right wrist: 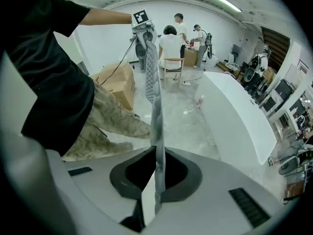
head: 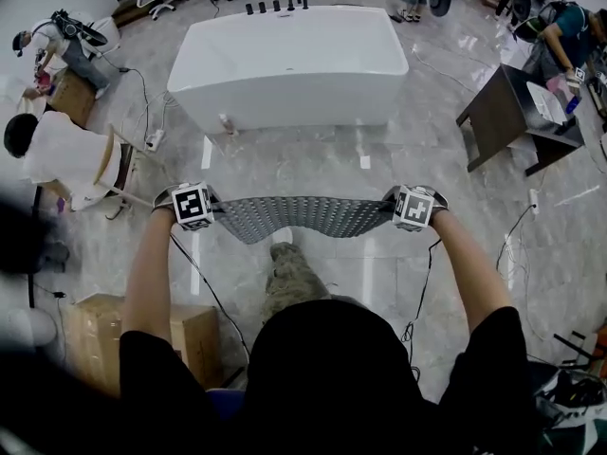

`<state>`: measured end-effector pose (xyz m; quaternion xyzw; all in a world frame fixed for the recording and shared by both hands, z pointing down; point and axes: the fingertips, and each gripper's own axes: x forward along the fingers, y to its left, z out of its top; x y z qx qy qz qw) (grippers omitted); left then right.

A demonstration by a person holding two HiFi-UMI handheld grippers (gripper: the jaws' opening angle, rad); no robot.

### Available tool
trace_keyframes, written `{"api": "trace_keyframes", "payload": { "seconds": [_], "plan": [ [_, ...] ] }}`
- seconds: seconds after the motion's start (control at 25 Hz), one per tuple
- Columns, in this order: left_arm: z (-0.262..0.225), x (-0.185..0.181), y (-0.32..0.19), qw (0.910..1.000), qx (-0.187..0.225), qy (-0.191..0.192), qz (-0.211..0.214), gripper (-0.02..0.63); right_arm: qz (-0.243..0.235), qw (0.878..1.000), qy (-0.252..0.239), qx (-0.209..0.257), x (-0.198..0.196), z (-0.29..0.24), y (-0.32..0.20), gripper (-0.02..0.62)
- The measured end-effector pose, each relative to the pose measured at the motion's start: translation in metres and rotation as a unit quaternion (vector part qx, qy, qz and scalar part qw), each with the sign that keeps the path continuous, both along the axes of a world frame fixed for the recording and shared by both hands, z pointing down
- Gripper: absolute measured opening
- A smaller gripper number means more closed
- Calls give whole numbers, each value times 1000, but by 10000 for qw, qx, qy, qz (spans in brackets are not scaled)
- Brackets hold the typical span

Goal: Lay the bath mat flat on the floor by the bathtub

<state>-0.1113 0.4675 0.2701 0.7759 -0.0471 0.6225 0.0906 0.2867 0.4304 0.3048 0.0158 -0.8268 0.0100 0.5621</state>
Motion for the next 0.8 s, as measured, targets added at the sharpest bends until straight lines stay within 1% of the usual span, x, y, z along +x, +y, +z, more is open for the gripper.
{"api": "trace_keyframes", "payload": {
  "seconds": [0.16,0.32,0.4,0.64,0.8],
  "plan": [
    [9,-5,-22,9999,-80,101,58,29,21,9999,82,70,-4,-1,-19,26],
    [24,2,-52,9992,-267,272,138,30,92,9996,251,130,3,-4,-42,26],
    [28,-2,-69,9988,-300,329,198,30,83,9994,301,140,-3,-3,-55,26],
    [47,-18,-134,9974,-353,480,401,29,450,9978,472,-73,-17,4,-108,26],
    [53,-30,-182,9966,-443,522,454,29,493,9971,551,-168,-31,3,-148,26]
  ]
}}
